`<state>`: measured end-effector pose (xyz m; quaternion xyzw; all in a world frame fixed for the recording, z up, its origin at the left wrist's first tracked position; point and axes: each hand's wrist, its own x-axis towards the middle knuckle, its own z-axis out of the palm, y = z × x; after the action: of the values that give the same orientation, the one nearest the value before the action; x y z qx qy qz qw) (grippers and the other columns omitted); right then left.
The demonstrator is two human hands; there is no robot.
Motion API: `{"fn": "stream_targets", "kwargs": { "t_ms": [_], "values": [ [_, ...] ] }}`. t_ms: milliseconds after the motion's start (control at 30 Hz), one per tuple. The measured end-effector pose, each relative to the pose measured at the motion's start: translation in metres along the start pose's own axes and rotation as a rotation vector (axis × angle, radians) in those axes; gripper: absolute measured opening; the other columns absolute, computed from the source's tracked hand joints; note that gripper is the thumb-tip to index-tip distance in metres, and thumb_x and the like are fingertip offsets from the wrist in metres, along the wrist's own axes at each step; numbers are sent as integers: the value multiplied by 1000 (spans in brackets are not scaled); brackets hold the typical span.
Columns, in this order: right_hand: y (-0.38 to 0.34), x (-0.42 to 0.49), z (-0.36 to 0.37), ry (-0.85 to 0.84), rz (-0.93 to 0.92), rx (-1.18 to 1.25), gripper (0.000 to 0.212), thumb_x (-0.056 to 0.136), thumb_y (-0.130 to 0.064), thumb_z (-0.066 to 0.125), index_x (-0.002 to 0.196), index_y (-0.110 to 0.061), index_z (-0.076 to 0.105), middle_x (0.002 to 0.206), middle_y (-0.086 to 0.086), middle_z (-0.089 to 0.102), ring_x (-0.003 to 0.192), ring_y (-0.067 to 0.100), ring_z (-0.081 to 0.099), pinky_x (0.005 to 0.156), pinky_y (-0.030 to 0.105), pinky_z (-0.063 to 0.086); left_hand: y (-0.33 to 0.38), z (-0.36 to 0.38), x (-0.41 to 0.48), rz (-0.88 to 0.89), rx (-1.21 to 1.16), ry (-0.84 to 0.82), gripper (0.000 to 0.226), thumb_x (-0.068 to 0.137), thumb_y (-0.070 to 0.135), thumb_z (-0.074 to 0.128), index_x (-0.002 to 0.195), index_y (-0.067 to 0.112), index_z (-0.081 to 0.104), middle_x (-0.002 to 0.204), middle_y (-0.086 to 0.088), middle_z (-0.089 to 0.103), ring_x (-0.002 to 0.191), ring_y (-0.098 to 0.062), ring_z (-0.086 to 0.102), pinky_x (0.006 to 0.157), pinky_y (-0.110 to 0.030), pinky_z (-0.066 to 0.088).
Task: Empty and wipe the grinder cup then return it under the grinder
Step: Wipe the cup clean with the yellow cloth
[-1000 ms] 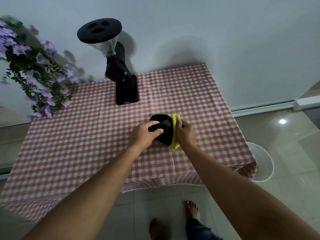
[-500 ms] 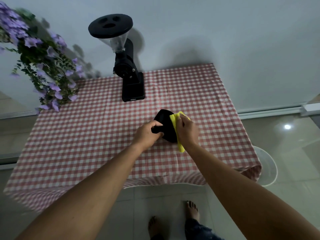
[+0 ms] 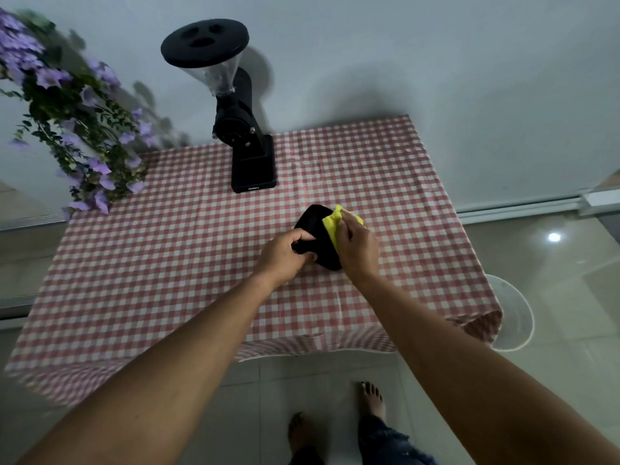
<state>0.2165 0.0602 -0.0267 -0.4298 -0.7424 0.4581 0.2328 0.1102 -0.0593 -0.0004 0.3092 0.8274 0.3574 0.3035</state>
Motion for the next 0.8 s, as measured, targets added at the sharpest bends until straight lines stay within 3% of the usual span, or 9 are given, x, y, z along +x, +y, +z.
{"fn": "stream_targets", "kwargs": {
  "t_ms": [67,133,267,333,400,467,567,700,800],
  "values": [
    [8,5,-6,5,118,23,31,101,-27,38,84,-21,64,70,-3,59,61,12,51,58,31,39,0,0,-1,13,24,0,26,88,20,75,106,37,69,114,6,70,99,-10,67,83,-26,55],
    [13,9,-10,27,218,19,36,100,-24,36,69,-14,51,60,-2,47,54,12,41,57,34,33,-1,0,0,28,78,0,27,88,23,74,109,38,65,117,6,68,99,-12,67,81,-26,55],
    [15,-1,-3,-22,131,10,36,101,-37,37,104,-13,63,83,-3,62,75,15,58,63,30,40,2,-2,4,-96,32,-14,47,87,47,64,130,33,50,138,0,58,116,-19,62,97,-40,54],
    [18,-10,1,-40,107,22,42,100,-45,38,126,-21,59,115,-1,67,105,18,62,82,35,49,3,-2,4,-153,39,11,56,94,50,55,144,25,45,142,-3,57,119,-22,62,98,-41,53],
    [18,-12,0,-49,122,20,49,99,-47,38,139,-22,50,137,1,58,126,20,53,102,42,45,0,-2,4,-157,100,23,49,98,46,55,140,20,54,133,-3,65,111,-19,66,92,-37,56],
    [17,-10,0,-51,118,1,42,100,-43,39,133,-24,57,134,-1,60,123,19,54,102,45,45,-1,-2,4,-181,128,20,36,97,38,60,126,19,68,112,-2,74,93,-14,70,76,-30,58],
    [9,-11,1,-41,9,-40,30,99,-38,41,107,-27,67,106,0,70,97,20,64,83,41,51,-2,-2,4,-226,133,32,26,95,32,65,116,18,72,102,-1,75,85,-13,69,66,-24,51],
    [1,-19,14,-28,-255,-124,36,101,-25,44,130,-13,61,135,5,61,129,18,52,111,40,37,-1,5,1,-224,136,90,25,93,30,65,115,21,71,90,0,75,74,-15,71,57,-24,49],
    [6,-19,7,10,-66,-25,37,102,-32,39,128,-16,61,125,5,67,118,22,60,99,39,47,-2,14,-2,-201,106,147,28,94,26,64,121,22,68,100,0,75,83,-17,72,66,-29,57]
  ]
}}
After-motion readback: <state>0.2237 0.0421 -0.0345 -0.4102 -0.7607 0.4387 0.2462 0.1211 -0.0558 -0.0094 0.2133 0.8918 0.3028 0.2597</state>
